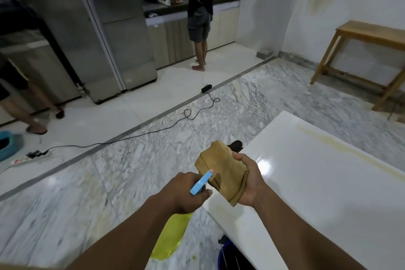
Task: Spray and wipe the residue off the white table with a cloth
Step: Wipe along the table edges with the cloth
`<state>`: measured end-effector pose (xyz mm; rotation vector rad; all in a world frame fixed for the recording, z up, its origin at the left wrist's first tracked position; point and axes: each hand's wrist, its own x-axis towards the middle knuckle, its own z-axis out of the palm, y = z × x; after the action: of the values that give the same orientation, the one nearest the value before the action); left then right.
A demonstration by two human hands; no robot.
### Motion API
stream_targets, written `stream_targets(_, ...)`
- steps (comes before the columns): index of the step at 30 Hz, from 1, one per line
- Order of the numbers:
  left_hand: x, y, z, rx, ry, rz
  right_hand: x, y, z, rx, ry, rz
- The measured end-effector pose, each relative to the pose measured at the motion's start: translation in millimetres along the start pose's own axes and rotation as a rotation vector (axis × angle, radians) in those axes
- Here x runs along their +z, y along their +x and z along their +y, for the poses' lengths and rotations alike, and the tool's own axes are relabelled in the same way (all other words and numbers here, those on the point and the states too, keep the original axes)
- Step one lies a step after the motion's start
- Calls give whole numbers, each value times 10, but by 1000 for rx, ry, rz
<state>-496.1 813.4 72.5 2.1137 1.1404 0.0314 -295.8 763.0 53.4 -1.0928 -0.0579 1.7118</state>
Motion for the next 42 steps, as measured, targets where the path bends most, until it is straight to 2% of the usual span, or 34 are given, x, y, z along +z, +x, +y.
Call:
stream_targets(6,488,75,139,-148,8,54,-427,60,-76,98,-102,20)
stream_targets(10,727,37,59,-201,-73,98,-624,197,-207,130,-328,66)
stream_targets(15,1015,-247,-211,-303,-183,226,-514,577,-250,105,-844,129)
stream_targets(19,1209,-582,-463,-421,-213,274,-479,1185,149,-280,-1604,-28)
stream_targets(22,1338,-851,-634,-483,-172,291,-761,1372,692,-367,-2076,-237)
stream_targets(24,1416,-1011,-728,-520,-169,306,-978,1410,953,-446,-2279,-208)
stream_targets(27,1516,-1161,-829,-576,-158,330,-1000,1496,1028,-676,-2223,-115)
stream_targets(29,1601,-1206,-859,-590,-153,331,-976,1595,1031,-784,-2204,-138)
stream_targets(32,1758,-1205,-812,-556,-143,328,-1065,1687,1141,-835,-2282,-188)
stream_targets(42,2200,-1030,-352,-450,-187,240,-1427,1464,1201,-886,-2260,-215)
